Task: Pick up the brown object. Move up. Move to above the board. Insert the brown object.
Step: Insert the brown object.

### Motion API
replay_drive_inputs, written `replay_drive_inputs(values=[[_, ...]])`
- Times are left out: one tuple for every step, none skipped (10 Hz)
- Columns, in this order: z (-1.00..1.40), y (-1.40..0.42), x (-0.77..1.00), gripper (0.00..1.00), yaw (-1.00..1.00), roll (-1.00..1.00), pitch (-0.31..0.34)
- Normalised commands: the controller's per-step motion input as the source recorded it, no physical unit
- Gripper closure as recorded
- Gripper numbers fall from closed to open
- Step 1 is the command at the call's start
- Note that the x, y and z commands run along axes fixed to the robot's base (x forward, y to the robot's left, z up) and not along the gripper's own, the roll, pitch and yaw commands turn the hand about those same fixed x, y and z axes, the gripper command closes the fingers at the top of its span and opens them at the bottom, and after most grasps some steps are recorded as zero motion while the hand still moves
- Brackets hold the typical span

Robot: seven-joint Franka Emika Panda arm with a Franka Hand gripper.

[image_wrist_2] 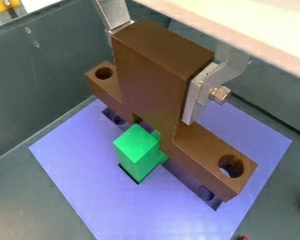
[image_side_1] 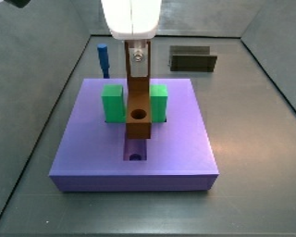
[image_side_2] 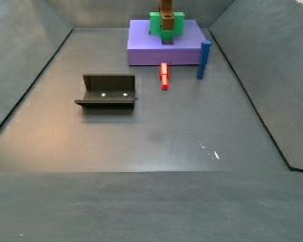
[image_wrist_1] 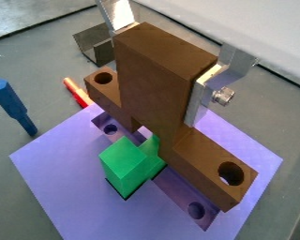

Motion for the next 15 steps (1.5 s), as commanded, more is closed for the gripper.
replay_drive_inputs(values=[[-0.13,-0.04,0.06,1.00,0.00,0.09,0.000],[-0.21,-0.07,0.00,1.00,0.00,0.09,0.000],[-0.27,-0.03,0.00,1.00,0.00,0.11,-0.011],[-0.27,-0.02,0.00,1.00,0.00,0.12,-0.011],[-0.27,0.00,0.00,1.00,0.00,0.12,-0.010],[-0.25,0.00,0.00,1.00,0.00,0.10,-0.016],[-0.19,-0.01,0.00,1.00,0.01,0.06,-0.013],[-0.20,0.00,0.00,1.00,0.02,0.06,-0.019],[-0.21,-0.05,0.00,1.00,0.05,0.06,-0.030],[-0.20,-0.06,0.00,1.00,0.07,0.06,-0.036],[-0.18,-0.08,0.00,1.00,0.07,0.06,-0.036],[-0.10,-0.13,0.05,1.00,0.10,0.04,-0.019],[-0.05,-0.10,0.15,1.00,0.11,0.05,0.000],[-0.05,-0.05,0.19,1.00,0.10,0.07,0.000],[-0.06,0.00,0.20,1.00,0.11,0.09,0.000]])
